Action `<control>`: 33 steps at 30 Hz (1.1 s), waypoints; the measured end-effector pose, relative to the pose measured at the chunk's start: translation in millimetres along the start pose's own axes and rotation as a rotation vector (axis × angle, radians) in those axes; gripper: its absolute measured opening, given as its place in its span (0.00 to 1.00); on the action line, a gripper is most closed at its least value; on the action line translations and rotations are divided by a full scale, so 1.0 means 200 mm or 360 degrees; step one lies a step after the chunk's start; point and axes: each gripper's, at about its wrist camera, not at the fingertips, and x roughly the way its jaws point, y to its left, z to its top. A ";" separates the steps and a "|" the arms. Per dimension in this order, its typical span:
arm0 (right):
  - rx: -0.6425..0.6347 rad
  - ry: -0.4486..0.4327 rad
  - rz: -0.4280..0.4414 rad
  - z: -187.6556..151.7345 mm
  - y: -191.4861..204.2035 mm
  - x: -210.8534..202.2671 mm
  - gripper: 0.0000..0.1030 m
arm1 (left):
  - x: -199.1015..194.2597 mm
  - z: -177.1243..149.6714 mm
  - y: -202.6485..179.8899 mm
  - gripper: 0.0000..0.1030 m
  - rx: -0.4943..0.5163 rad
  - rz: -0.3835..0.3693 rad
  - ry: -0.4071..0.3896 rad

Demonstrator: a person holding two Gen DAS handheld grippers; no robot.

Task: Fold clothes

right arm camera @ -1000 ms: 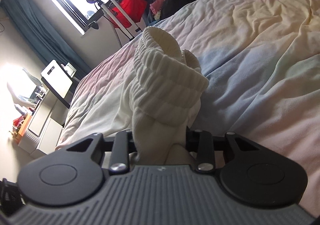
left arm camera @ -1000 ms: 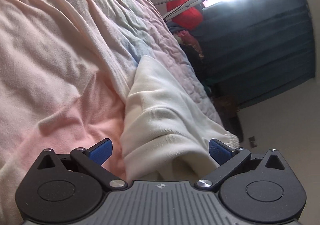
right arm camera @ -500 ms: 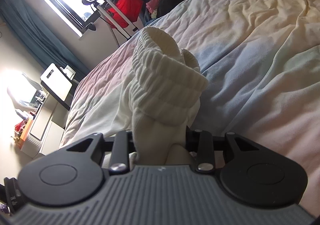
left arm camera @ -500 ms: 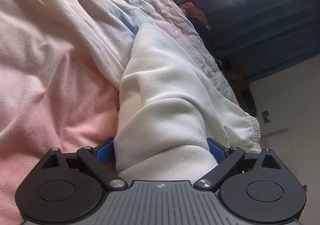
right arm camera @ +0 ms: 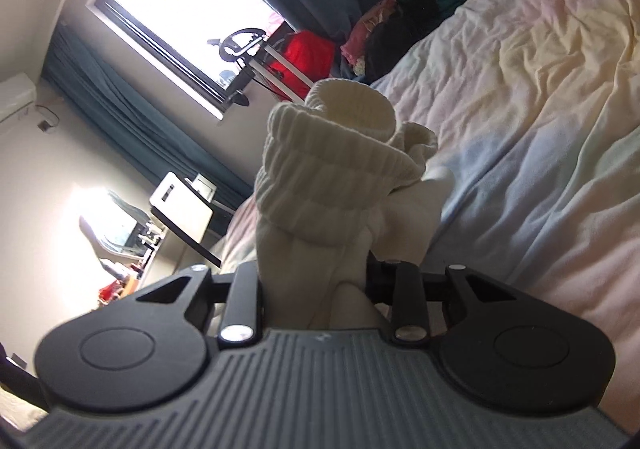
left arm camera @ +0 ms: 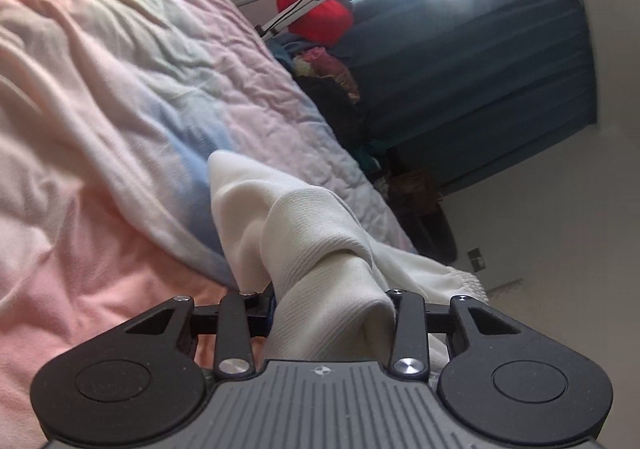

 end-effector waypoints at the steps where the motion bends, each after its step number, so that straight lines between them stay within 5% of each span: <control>1: 0.0019 -0.0022 0.0019 0.05 0.00 -0.03 0.32 | 0.03 0.02 -0.08 0.38 0.0020 -0.0013 0.0002; 7: 0.0069 -0.0187 -0.0034 0.48 -0.11 -0.18 0.32 | 0.47 0.07 -0.58 0.37 0.0191 -0.0077 0.0096; 16: 0.0158 -0.0432 -0.0379 1.30 -0.55 -0.29 0.32 | 1.71 0.06 -1.28 0.37 0.0341 -0.0150 0.0341; 20: 0.0261 -0.0518 -0.0511 1.51 -0.79 -0.24 0.32 | 2.20 0.05 -1.46 0.36 0.0401 -0.0124 0.0449; 26: 0.0394 -0.0633 -0.0606 1.52 -1.14 -0.09 0.32 | 2.69 -0.02 -1.46 0.36 0.0553 -0.0120 0.0530; 33: 0.0481 -0.0573 -0.0719 1.16 -1.45 0.02 0.32 | 2.78 -0.22 -1.05 0.37 0.0749 -0.0122 0.0636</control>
